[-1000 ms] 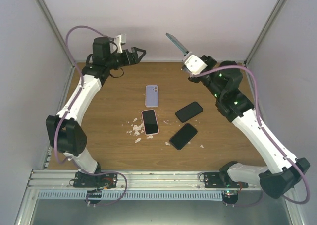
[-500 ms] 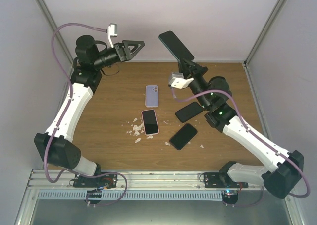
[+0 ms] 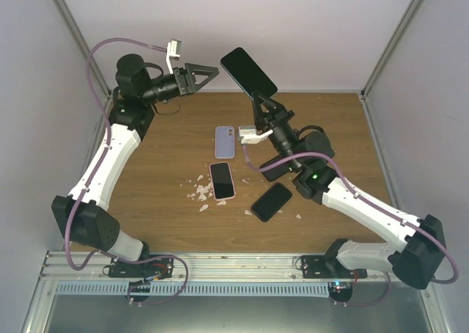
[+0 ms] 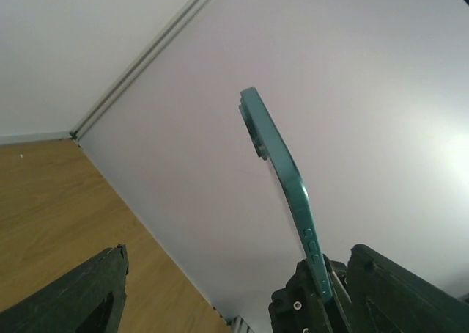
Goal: Take the phone out of the phone case
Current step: Place the phone at the center of the board.
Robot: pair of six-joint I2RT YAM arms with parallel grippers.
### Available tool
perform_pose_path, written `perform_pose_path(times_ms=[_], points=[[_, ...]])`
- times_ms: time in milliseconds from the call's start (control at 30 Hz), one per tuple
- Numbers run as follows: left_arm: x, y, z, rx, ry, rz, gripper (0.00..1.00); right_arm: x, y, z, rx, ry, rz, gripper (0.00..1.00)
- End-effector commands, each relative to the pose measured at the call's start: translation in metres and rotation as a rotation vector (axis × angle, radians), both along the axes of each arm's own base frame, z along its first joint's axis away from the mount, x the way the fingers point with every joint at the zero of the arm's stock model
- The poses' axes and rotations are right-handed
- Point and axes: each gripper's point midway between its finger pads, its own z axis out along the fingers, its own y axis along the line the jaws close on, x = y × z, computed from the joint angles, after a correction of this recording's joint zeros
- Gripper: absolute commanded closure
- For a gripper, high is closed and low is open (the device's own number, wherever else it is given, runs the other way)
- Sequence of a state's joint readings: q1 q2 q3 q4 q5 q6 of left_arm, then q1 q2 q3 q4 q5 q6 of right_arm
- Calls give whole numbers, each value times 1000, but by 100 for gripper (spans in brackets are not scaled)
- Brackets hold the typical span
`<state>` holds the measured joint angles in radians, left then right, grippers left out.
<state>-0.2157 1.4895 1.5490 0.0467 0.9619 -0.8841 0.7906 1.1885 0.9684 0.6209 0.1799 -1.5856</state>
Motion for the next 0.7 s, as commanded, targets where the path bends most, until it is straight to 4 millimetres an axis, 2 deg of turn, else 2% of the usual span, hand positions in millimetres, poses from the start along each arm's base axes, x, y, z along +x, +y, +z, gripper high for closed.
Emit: perform_pose_path(times_ms=[0,133,433,667], points=[[-11,-7,-1,-27,23,-45,21,-13,-3,23,36,-135,-25,100],[-10,-13,-6,-36,40,-64,26,-11,4,10,-6,-153,-36,100],[-6,-19,-11,-43,58,-62,39,-9,16,-2,-22,-135,-19,100],[2,-21,-20,-70,107,-65,62,-12,24,-12,-41,-168,-18,99]])
